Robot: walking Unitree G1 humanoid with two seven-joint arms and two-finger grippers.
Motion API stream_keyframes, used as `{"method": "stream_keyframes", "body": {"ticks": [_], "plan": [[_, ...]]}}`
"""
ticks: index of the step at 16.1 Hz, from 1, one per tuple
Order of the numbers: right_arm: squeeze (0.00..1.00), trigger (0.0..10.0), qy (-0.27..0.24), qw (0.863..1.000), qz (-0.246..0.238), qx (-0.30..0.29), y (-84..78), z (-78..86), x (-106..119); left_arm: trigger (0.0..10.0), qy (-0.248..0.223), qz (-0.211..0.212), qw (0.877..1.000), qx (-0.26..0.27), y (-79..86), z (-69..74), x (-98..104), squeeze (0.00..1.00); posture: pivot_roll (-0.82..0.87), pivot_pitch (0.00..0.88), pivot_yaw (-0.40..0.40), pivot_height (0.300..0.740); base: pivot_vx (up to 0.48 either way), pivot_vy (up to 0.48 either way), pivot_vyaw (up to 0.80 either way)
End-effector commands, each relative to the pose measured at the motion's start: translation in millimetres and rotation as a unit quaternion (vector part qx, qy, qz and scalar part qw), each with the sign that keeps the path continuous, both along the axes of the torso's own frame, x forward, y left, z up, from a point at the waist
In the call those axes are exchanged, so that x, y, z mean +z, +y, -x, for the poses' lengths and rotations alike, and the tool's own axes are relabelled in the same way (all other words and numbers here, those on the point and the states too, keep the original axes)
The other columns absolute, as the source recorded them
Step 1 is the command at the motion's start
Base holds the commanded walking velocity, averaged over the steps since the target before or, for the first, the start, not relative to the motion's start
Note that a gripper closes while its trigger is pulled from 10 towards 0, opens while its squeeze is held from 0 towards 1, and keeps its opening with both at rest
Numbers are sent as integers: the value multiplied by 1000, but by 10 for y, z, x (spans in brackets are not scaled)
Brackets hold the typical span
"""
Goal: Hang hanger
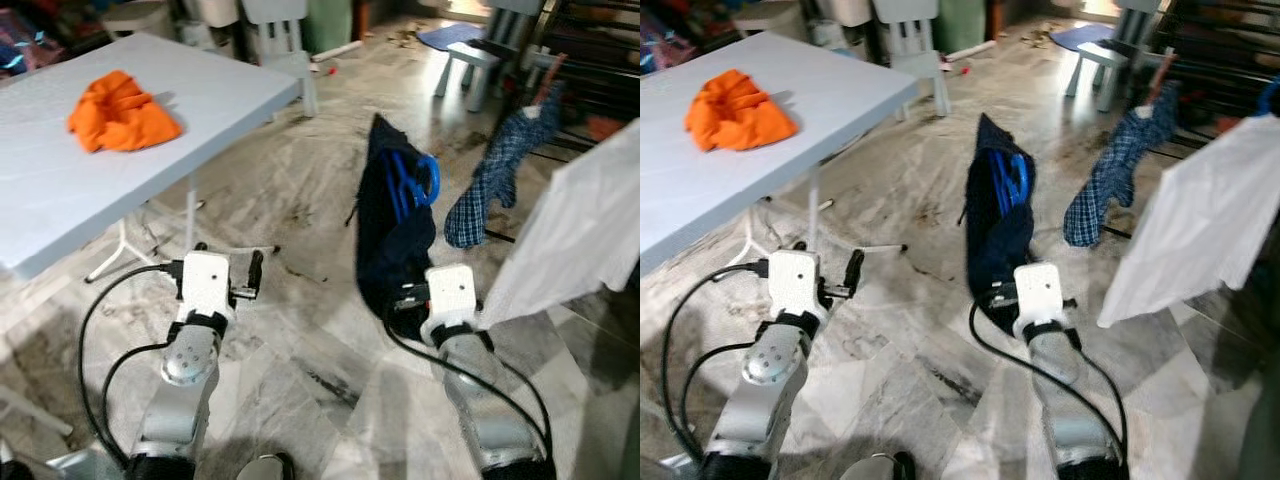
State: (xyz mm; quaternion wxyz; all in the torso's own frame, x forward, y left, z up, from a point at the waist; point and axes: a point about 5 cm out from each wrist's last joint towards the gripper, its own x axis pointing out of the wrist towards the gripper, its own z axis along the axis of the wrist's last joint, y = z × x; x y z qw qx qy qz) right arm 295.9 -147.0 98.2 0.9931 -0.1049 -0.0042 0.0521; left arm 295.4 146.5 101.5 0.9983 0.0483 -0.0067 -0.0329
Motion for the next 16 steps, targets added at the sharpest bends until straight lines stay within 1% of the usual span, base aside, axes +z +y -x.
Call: {"method": "stream_keyframes", "body": {"ticks": [1, 2, 3, 4, 5, 6, 7, 9, 10, 11, 12, 13, 14, 16], "plan": [[0, 10000, -58, 998, 10, 1, -49, -72, 256, 10000, -16, 1, 1000, -2, -14, -69, 85, 0, -32, 0, 30, 740, 0, 0, 0], [0, 10000, -72, 997, 9, -5, -114, -86, 342, 10000, -25, 4, 1000, -14, -53, -109, 146, 0, -35, 0, 31, 740, 0, 0, 0], [0, 10000, -73, 997, 9, -17, -193, -87, 340, 10000, -27, 0, 999, -22, -85, -143, 142, 0, -37, 12, 41, 740, 0, 0, 0], [0, 10000, -57, 997, 12, -45, -308, -88, 221, 10000, -18, 3, 1000, -17, -99, -210, 101, 0, -39, 32, 66, 740, 0, 0, 0], [0, 10000, -51, 997, 4, -60, -342, -76, 194, 10000, -17, 11, 1000, -15, -103, -228, 120, 0, -36, 38, 67, 740, 0, 0, 0], [0, 10000, -50, 996, -6, -73, -355, -56, 190, 10000, -30, 8, 999, -23, -130, -259, 193, 0, -38, 42, 69, 740, 0, 0, 0], [0, 10000, -54, 996, -1, -69, -305, -29, 196, 10000, -35, 4, 999, -31, -141, -283, 214, 0, -50, 44, 73, 740, 0, 0, 0], [0, 10000, -50, 997, -7, -66, -280, 51, 180, 10000, -32, 10, 999, -20, -105, -269, 202, 0, -44, 60, 66, 740, 0, 0, 0], [0, 10000, -51, 997, -8, -64, -291, 56, 190, 10000, -36, 10, 999, -20, -112, -272, 213, 0, -38, 67, 58, 740, 0, 0, 0], [0, 10000, -52, 997, -2, -62, -315, 63, 194, 10000, -40, 10, 999, -19, -125, -246, 218, 0, -26, 82, 45, 740, 0, 0, 0], [0, 10000, -45, 997, -7, -65, -341, 58, 184, 10000, -41, 12, 999, -16, -127, -202, 212, 0, -15, 90, 35, 740, 0, 0, 0], [0, 10000, -43, 997, -13, -66, -340, 45, 193, 10000, -42, 16, 999, -12, -125, -165, 207, 0, -20, 91, 28, 740, 0, 0, 0], [0, 10000, -54, 997, -13, -60, -303, 11, 264, 10000, -42, 16, 999, -11, -125, -157, 203, 0, -34, 88, 26, 740, 0, 0, 0], [0, 10000, -65, 996, 2, -55, -280, -1, 315, 10000, -42, 10, 999, -13, -138, -158, 174, 0, -56, 78, 25, 740, 0, 0, 0]]}}
